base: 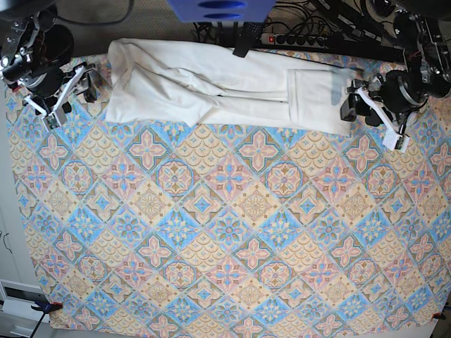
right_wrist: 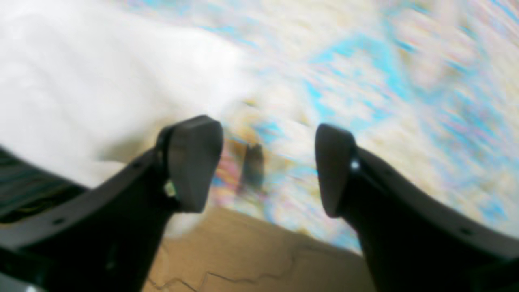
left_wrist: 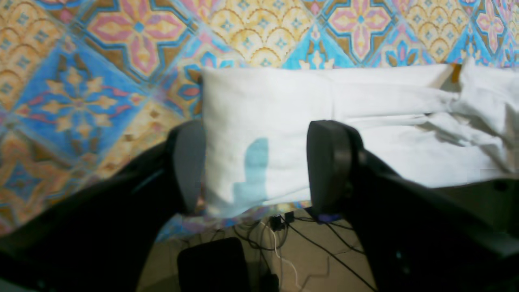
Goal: Fold the T-shirt properly
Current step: 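Regrasp the strip ends with both grippers and pull the strip taut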
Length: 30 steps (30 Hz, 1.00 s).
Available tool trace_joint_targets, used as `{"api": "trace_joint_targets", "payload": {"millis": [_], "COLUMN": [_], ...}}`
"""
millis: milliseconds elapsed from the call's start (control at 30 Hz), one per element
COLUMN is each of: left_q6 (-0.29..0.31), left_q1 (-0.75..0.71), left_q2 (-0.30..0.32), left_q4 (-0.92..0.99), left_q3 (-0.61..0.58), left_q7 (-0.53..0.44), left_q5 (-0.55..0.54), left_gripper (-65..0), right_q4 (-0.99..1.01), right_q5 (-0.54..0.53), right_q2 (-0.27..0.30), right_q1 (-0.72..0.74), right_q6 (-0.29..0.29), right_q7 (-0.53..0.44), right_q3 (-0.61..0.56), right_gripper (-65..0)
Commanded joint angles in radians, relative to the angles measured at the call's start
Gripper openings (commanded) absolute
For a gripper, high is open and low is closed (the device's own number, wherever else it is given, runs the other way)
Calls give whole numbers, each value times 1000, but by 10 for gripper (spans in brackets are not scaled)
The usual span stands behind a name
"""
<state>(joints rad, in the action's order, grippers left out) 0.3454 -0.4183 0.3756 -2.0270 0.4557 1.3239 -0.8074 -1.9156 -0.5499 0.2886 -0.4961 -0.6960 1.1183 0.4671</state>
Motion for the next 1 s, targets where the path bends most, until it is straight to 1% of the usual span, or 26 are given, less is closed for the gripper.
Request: {"api": "trace_joint_targets", "payload": {"millis": [0, 167, 367, 533, 600, 867, 967], "left_q6": [1, 1, 2, 2, 2, 2, 2], "left_q1": [2, 3, 3, 0, 0, -1, -1], "left_q2": [13, 12, 12, 12, 12, 12, 12], "left_q4": [-13, -13, -13, -11, -11, -11, -11], "left_q3": [1, -16, -16, -18, -18, -18, -18], "left_q7": [-14, -16, -16, -16, -16, -16, -16], "left_q5": [-7, -7, -7, -7, -7, -7, -7], "left_gripper": [-263, -263, -263, -263, -263, -263, -263], "right_q4": [-9, 48, 146, 215, 249, 341, 368], "right_q5": [-11, -57, -69, -172, -197, -210, -210], "right_q2": [16, 16, 16, 11, 11, 7, -15], "right_q1": [1, 1, 3, 58, 73, 76, 76], "right_q6": [-2, -2, -2, -2, -2, -2, -2], "right_q7": [3, 26, 26, 24, 24, 24, 24], "right_q3": [0, -17, -83, -92, -92, -90, -92], "right_gripper": [-245, -239, -238, -238, -238, -238, -238]}}
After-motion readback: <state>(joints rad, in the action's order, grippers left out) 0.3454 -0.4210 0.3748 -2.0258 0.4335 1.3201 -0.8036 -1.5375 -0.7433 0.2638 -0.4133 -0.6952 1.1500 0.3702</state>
